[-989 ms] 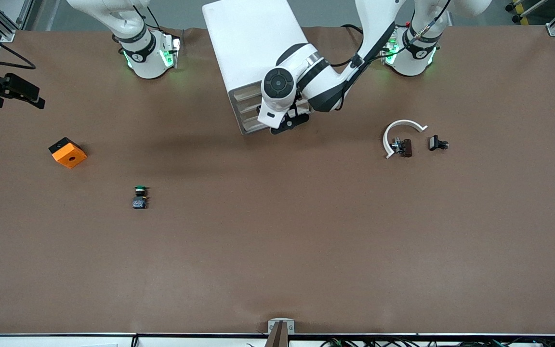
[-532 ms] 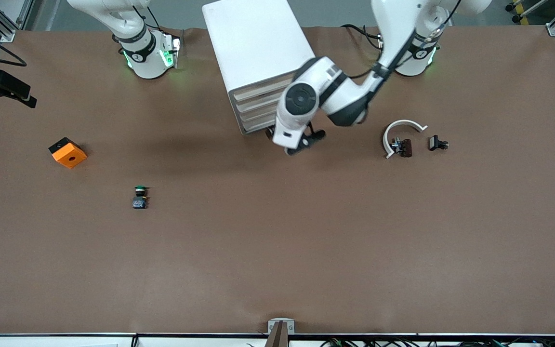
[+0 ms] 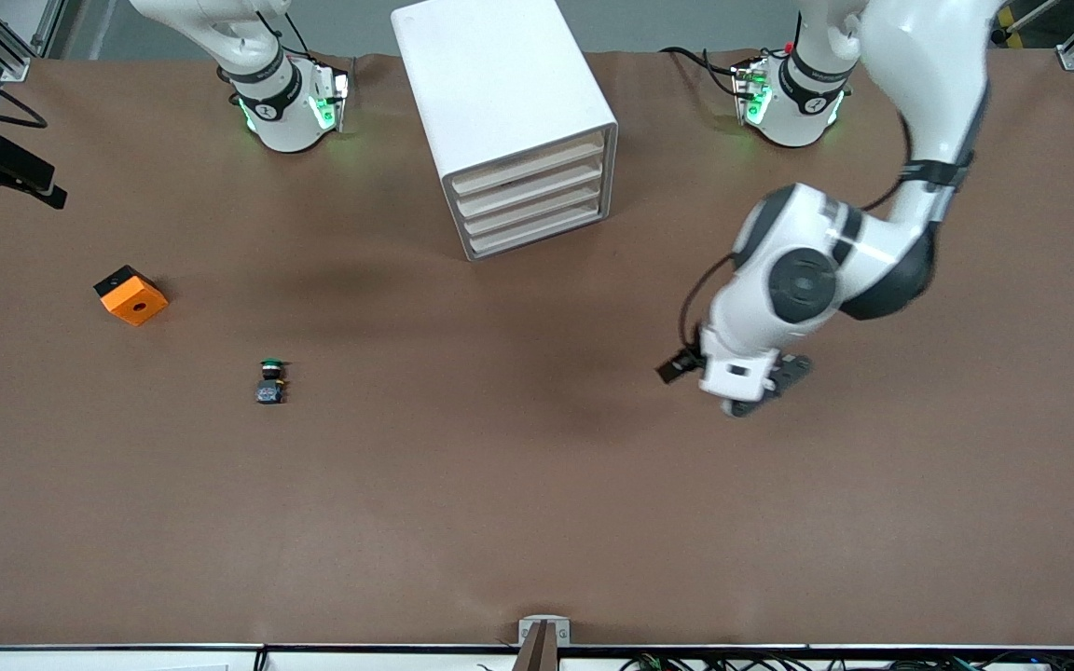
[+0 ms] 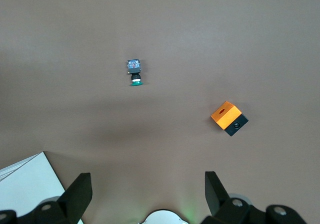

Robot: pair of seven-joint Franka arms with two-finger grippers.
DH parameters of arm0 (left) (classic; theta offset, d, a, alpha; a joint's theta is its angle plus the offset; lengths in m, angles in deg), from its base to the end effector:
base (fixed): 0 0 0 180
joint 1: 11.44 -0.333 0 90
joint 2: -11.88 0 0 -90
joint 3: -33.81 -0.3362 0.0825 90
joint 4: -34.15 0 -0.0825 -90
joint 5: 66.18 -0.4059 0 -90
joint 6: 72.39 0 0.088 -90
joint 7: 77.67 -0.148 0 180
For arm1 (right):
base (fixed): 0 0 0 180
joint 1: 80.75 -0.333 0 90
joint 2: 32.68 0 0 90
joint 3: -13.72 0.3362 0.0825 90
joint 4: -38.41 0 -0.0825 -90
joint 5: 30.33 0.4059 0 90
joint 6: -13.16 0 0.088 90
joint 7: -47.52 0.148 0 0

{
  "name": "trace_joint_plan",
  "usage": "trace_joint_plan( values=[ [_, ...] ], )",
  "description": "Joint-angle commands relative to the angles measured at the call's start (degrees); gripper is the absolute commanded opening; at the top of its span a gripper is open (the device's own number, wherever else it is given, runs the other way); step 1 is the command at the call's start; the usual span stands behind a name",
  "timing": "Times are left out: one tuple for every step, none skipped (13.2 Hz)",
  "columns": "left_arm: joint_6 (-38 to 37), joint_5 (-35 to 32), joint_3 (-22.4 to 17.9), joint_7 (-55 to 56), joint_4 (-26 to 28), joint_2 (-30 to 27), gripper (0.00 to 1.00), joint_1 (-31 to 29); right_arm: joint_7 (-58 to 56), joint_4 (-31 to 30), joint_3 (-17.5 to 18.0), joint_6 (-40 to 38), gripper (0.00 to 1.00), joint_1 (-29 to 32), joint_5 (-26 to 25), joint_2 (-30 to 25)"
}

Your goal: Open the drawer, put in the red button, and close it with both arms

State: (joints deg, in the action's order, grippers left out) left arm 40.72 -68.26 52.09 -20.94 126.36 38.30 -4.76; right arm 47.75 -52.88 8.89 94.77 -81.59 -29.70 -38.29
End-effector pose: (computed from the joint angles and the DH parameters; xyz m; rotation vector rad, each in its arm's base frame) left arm 0.6384 -0.2690 0.3331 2.9784 0.8646 -0.1958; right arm 0.5238 -0.0371 0.6345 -3.1162 0.1118 0.1103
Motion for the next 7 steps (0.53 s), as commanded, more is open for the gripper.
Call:
trace_joint_plan(
  values=[
    [-3.32,-1.0,0.61,-4.07,-0.1,-4.26,1.0,-5.07,-0.58,0.94,0.87,-0.13,1.0,1.01,-1.16,0.33],
    [-4.46,-1.0,0.44,-4.35,-0.1,-5.41,1.0,-6.23,-0.76,1.2,0.87,-0.13,1.0,1.1,-0.98,0.33],
    [-5.6,-1.08,0.44,-4.61,-0.19,-6.55,1.0,-7.98,-0.76,1.29,0.87,-0.22,1.0,1.01,-1.07,0.42],
    [-6.05,-1.08,0.44,-5.13,-0.19,-7.6,1.0,-9.39,-0.76,1.37,0.87,-0.13,1.0,1.01,-1.07,0.42],
    [-6.4,-1.08,0.35,-5.4,-0.19,-8.75,1.0,-10.18,-0.76,1.37,0.87,-0.04,1.0,1.1,-1.16,0.51],
    [-6.67,-1.08,0.0,-6.01,-0.45,-9.45,1.0,-11.06,-0.84,1.46,0.87,-0.13,1.0,1.1,-1.07,0.77],
    [-7.45,-1.08,-0.09,-7.67,-0.98,-10.33,1.0,-12.12,-0.85,1.46,0.87,-0.13,1.0,0.92,-1.16,1.3]
  ],
)
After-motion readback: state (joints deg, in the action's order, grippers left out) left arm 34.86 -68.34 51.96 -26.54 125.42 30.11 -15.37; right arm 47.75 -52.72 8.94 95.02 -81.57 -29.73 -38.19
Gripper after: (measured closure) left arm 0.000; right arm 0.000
